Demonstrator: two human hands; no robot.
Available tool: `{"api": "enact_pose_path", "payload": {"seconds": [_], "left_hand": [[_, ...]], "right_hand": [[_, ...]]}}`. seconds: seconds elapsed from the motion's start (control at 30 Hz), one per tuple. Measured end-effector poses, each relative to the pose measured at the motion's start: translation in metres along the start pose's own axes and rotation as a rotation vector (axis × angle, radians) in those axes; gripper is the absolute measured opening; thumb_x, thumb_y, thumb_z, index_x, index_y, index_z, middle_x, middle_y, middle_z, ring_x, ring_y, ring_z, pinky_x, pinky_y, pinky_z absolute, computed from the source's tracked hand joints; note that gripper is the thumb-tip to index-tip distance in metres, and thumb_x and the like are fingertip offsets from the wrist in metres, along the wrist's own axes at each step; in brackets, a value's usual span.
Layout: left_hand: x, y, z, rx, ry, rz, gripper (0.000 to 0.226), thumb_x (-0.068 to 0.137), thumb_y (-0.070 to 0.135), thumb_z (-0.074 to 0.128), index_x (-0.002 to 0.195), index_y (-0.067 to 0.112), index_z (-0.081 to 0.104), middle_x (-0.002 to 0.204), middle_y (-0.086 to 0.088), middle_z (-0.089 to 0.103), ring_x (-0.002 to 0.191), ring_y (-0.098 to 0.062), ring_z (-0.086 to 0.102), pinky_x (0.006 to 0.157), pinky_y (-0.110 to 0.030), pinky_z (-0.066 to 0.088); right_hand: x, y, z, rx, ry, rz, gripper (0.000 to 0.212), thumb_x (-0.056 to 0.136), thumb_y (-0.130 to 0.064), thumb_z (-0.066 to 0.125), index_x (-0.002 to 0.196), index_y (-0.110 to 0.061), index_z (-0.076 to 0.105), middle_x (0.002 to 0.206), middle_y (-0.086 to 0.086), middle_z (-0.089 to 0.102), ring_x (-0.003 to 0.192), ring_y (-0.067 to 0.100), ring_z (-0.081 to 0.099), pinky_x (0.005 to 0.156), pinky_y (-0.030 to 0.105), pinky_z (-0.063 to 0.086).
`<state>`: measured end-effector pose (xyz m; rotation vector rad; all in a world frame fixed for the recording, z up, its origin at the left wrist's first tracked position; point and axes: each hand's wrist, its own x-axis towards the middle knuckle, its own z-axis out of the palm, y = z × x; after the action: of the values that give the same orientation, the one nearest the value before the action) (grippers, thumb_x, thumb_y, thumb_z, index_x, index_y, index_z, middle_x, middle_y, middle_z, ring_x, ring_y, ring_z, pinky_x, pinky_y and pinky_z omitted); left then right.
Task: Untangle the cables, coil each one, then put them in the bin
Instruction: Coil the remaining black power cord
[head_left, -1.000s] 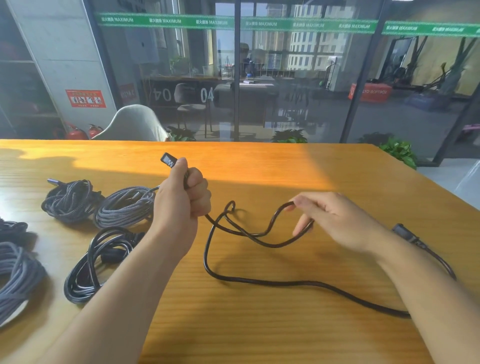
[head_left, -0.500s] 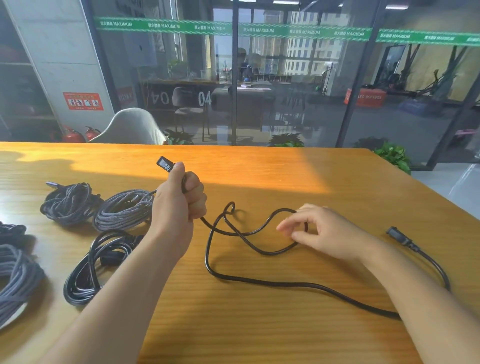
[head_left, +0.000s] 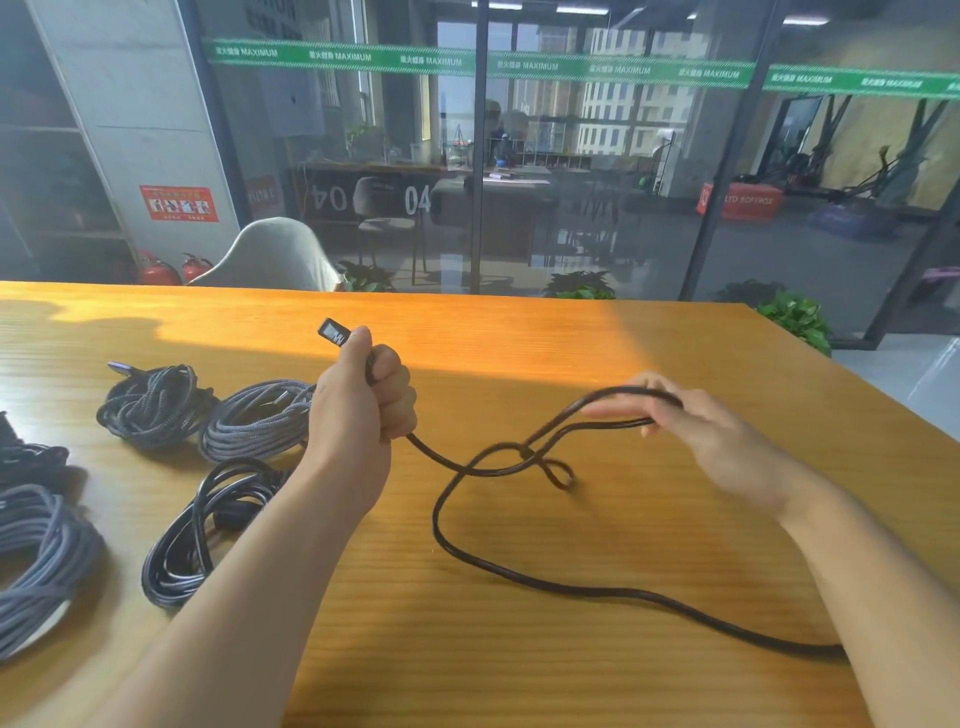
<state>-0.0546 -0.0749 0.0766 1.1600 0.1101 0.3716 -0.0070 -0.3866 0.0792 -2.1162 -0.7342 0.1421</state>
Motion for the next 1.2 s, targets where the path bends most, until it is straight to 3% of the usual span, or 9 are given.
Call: {"api": "enact_pose_path", "payload": {"seconds": [0.1, 0.2, 0.43, 0.6, 0.83, 0.9, 0.97, 1.1, 1.2], "left_hand": [[-0.002, 0.001, 0.000, -0.009, -0.013, -0.006, 0.047, 0.112, 0.034, 0.035, 0.066, 0.023, 0.031, 0.061, 0.004, 0.018, 0.057, -0.017, 0.011, 0.060, -0.038, 0.010], [-0.003, 0.001, 0.002, -0.011, -0.025, -0.010, 0.045, 0.112, 0.033, 0.035, 0.069, 0.024, 0.026, 0.061, 0.004, 0.017, 0.058, -0.018, 0.009, 0.061, -0.039, 0.010], [-0.009, -0.003, 0.011, 0.038, -0.093, -0.035, 0.048, 0.113, 0.033, 0.034, 0.065, 0.023, 0.031, 0.061, 0.003, 0.017, 0.057, -0.018, 0.010, 0.059, -0.038, 0.009], [-0.021, -0.011, 0.023, 0.326, -0.264, 0.033, 0.045, 0.113, 0.035, 0.035, 0.072, 0.018, 0.028, 0.065, -0.001, 0.020, 0.055, -0.018, 0.015, 0.051, -0.029, 0.016], [-0.019, -0.010, 0.020, 0.340, -0.247, 0.040, 0.047, 0.113, 0.038, 0.035, 0.070, 0.018, 0.034, 0.064, 0.001, 0.022, 0.055, -0.017, 0.016, 0.051, -0.028, 0.016], [-0.015, -0.007, 0.016, 0.297, -0.213, 0.029, 0.048, 0.113, 0.037, 0.035, 0.068, 0.020, 0.033, 0.063, 0.002, 0.021, 0.056, -0.018, 0.014, 0.053, -0.032, 0.013], [-0.013, -0.005, 0.013, 0.289, -0.183, 0.040, 0.046, 0.113, 0.036, 0.035, 0.071, 0.019, 0.026, 0.066, 0.000, 0.018, 0.058, -0.020, 0.012, 0.055, -0.035, 0.011], [-0.012, -0.002, 0.011, 0.209, -0.169, 0.037, 0.042, 0.113, 0.034, 0.034, 0.079, 0.014, 0.018, 0.068, -0.002, 0.014, 0.058, -0.020, 0.011, 0.057, -0.037, 0.011], [-0.015, -0.001, 0.017, 0.123, -0.198, 0.000, 0.041, 0.113, 0.033, 0.033, 0.078, 0.016, 0.019, 0.064, 0.001, 0.015, 0.055, -0.018, 0.012, 0.057, -0.036, 0.011]], "right_hand": [[0.000, 0.001, -0.001, 0.275, 0.026, 0.024, 0.053, 0.109, -0.040, 0.034, 0.128, -0.009, 0.072, 0.130, -0.004, 0.072, 0.134, 0.013, 0.057, 0.115, 0.036, 0.033], [0.008, 0.001, 0.003, 0.646, 0.146, 0.133, 0.043, 0.106, -0.016, 0.036, 0.128, -0.005, 0.071, 0.108, 0.026, 0.074, 0.100, 0.037, 0.073, 0.095, 0.047, 0.055], [0.009, -0.002, 0.006, 0.606, 0.220, 0.308, 0.047, 0.100, -0.021, 0.038, 0.098, 0.000, 0.080, 0.063, 0.016, 0.060, 0.061, 0.023, 0.057, 0.063, 0.039, 0.051], [0.014, -0.002, 0.018, 0.878, 0.155, 0.417, 0.041, 0.105, -0.019, 0.039, 0.128, -0.007, 0.071, 0.056, 0.002, 0.045, 0.044, 0.013, 0.036, 0.043, 0.026, 0.047], [0.013, 0.001, 0.009, 1.299, 0.222, 0.115, 0.025, 0.105, -0.017, 0.050, 0.125, -0.013, 0.066, 0.088, 0.001, 0.068, 0.065, 0.010, 0.071, 0.073, 0.027, 0.064], [0.011, 0.001, 0.004, 1.158, 0.244, 0.038, 0.033, 0.100, -0.013, 0.057, 0.132, -0.012, 0.063, 0.110, 0.006, 0.075, 0.078, 0.013, 0.076, 0.083, 0.028, 0.063], [0.008, 0.003, -0.001, 0.650, 0.329, 0.057, 0.038, 0.095, -0.021, 0.066, 0.132, -0.017, 0.063, 0.116, 0.007, 0.077, 0.082, 0.020, 0.078, 0.087, 0.033, 0.062], [0.002, 0.011, -0.012, -0.426, 0.635, 0.078, 0.042, 0.084, -0.065, 0.066, 0.097, -0.028, 0.079, 0.055, -0.002, 0.066, 0.051, 0.020, 0.062, 0.056, 0.030, 0.048], [0.007, 0.009, -0.013, -0.820, 0.635, 0.199, 0.062, 0.080, -0.085, 0.044, 0.079, -0.032, 0.078, 0.061, -0.008, 0.062, 0.066, 0.018, 0.057, 0.057, 0.024, 0.038]]}}
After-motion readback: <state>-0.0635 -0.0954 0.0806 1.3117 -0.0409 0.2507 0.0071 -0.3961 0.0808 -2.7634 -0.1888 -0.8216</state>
